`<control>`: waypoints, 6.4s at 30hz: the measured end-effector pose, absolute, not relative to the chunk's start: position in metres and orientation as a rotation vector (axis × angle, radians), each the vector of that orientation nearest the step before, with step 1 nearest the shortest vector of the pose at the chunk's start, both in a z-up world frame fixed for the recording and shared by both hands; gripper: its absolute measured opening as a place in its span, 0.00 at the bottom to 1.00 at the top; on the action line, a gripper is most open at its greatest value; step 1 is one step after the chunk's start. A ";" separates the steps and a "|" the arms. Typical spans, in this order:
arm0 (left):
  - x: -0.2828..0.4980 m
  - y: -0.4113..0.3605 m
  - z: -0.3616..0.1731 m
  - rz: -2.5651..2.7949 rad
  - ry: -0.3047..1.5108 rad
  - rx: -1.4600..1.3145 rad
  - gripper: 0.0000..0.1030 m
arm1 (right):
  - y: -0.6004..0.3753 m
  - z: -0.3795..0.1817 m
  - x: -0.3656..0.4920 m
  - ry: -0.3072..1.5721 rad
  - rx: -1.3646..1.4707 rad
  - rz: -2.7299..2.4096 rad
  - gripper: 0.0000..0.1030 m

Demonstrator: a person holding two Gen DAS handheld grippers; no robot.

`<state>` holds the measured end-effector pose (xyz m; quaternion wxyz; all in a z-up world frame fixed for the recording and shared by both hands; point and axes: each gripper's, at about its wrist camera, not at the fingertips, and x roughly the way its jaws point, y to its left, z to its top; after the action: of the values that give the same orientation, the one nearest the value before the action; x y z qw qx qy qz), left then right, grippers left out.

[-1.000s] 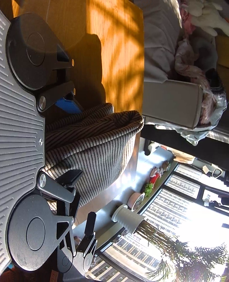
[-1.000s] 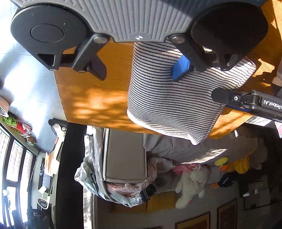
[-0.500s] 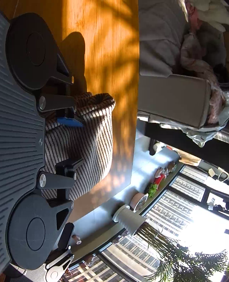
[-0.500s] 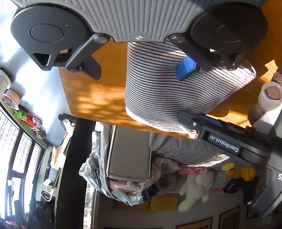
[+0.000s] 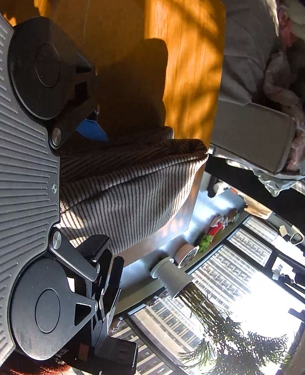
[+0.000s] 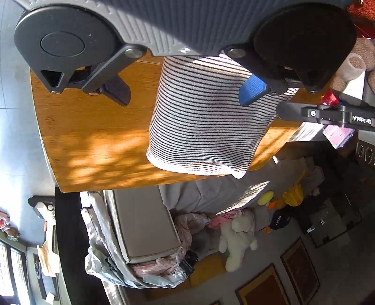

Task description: Fold clothes

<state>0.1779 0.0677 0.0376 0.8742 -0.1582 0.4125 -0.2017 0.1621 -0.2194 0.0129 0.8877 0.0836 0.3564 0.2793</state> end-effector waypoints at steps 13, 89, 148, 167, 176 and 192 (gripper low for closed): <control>0.210 0.066 0.000 -0.449 0.874 -0.386 0.89 | -0.219 -0.014 0.211 0.854 0.310 0.694 0.93; 0.055 0.111 -0.002 0.012 0.727 -0.246 1.00 | -0.142 -0.012 0.085 0.717 -0.022 0.364 1.00; 0.063 0.072 -0.009 0.164 0.727 -0.058 1.00 | -0.145 -0.023 0.084 0.734 -0.062 0.209 1.00; 0.076 0.069 -0.010 0.121 0.727 -0.043 1.00 | -0.146 -0.023 0.084 0.734 -0.061 0.210 1.00; 0.077 0.069 -0.010 0.123 0.727 -0.044 1.00 | -0.146 -0.023 0.085 0.734 -0.062 0.210 1.00; 0.077 0.070 -0.011 0.124 0.727 -0.043 1.00 | -0.146 -0.022 0.084 0.735 -0.066 0.209 1.00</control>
<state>0.0775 0.0698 -0.0105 0.9325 -0.0211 0.3554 0.0604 0.0840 -0.1461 -0.0223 0.9274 -0.0323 0.3584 0.1018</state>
